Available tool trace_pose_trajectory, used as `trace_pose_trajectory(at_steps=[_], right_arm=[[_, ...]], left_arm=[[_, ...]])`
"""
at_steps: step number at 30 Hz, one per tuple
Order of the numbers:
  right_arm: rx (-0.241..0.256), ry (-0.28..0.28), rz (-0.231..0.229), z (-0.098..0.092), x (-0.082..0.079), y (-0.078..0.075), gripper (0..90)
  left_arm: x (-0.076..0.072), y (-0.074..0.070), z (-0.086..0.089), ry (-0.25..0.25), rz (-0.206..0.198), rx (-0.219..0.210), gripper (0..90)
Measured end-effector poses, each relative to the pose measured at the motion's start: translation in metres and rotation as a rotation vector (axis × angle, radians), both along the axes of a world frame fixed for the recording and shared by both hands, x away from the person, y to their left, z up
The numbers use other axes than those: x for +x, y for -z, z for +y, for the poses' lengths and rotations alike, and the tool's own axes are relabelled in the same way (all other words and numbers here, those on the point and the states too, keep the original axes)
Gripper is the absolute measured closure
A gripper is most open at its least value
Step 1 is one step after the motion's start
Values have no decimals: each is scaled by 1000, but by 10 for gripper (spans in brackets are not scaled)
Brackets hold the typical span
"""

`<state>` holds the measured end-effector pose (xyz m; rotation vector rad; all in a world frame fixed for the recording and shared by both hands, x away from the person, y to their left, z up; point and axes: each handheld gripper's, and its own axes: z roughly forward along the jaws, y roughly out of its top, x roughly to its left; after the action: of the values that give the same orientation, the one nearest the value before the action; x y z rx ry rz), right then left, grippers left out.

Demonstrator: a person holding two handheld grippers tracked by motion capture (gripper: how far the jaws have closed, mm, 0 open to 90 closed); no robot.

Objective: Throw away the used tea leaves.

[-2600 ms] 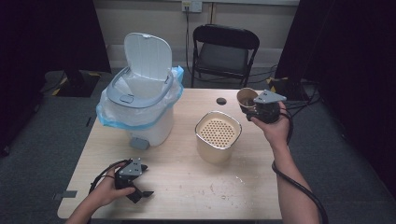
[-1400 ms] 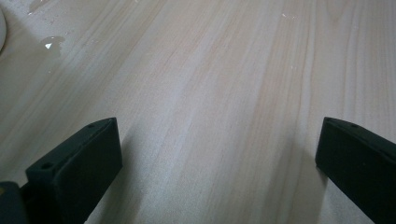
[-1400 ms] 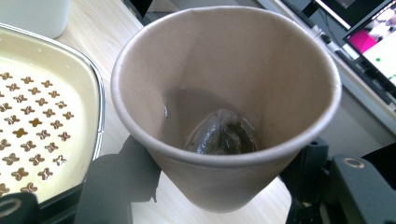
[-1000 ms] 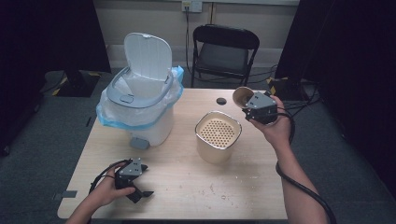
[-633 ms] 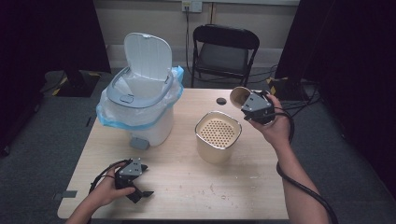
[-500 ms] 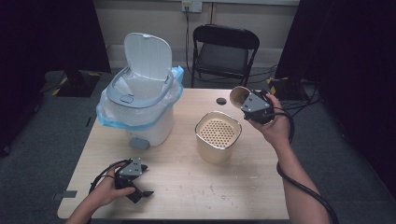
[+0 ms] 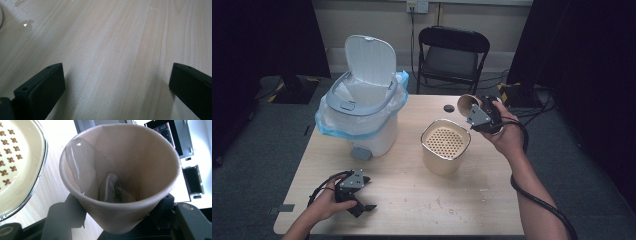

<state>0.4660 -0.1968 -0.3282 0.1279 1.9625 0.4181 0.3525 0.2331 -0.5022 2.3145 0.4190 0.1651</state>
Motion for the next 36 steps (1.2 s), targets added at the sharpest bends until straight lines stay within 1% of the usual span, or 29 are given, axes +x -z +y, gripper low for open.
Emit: trace_pose_trajectory(at_steps=[3,6,7,8,10,11,12,14,15,18,19,21,22,23,24,25,26,27,28,29,30,31,32,33,34,35,36], right_arm=[[-15,-6,-7,2,-1,-1,415],[-54,-3,-14,4,-3,0,415],[-54,-3,-14,4,-3,0,415],[-88,0,-26,6,-3,0,416],[-117,2,-38,6,-4,-1,417],[-117,2,-38,6,-4,-1,417],[-162,2,-52,8,-5,0,418],[-165,3,-52,8,-6,0,417],[-182,3,-64,10,-8,0,418],[-239,-6,-79,13,-9,1,419],[-252,-6,-77,13,-9,1,419],[-252,-8,-79,13,-10,1,419],[-259,-5,-91,14,-10,1,419],[-260,-4,-93,14,-10,1,420],[-291,-3,-115,15,-12,1,420],[-291,-3,-115,15,-12,1,420],[-308,-4,-121,16,-12,1,421],[-357,-14,-158,18,-13,0,421],[-402,-7,-174,19,-15,1,421],[-427,-14,-177,21,-16,1,421],[-473,-33,-207,24,-19,1,421],[-473,-33,-207,24,-19,1,421],[-543,-45,-251,28,-22,1,422],[-543,-45,-251,28,-22,1,422],[-632,-74,-306,33,-25,3,421],[-654,-81,-315,34,-26,5,422],[-654,-81,-315,34,-26,5,422]], left_arm=[[0,0,0,0,0,0,0],[0,0,0,2,-1,1,0],[0,0,0,2,-1,1,0],[0,0,0,2,0,1,0],[0,0,0,2,-1,1,0],[0,0,0,2,-1,1,0],[0,0,0,2,0,1,0],[0,0,0,2,0,0,0],[0,0,0,2,0,0,0],[0,0,0,2,0,0,0],[0,0,0,2,-1,1,0],[0,0,0,2,0,1,0],[0,0,0,2,0,1,0],[0,0,0,2,0,1,0],[0,0,0,2,-1,1,0],[0,0,0,2,-1,1,0],[0,0,0,2,0,0,0],[0,0,0,2,0,0,0],[0,0,0,2,0,0,0],[0,0,0,2,0,0,0],[0,0,0,2,0,1,0],[0,0,0,2,0,1,0],[0,0,0,3,-1,2,0],[0,0,0,3,-1,2,0],[0,0,0,4,0,2,0],[0,0,0,4,0,2,0],[0,0,0,4,-1,-4,0]])
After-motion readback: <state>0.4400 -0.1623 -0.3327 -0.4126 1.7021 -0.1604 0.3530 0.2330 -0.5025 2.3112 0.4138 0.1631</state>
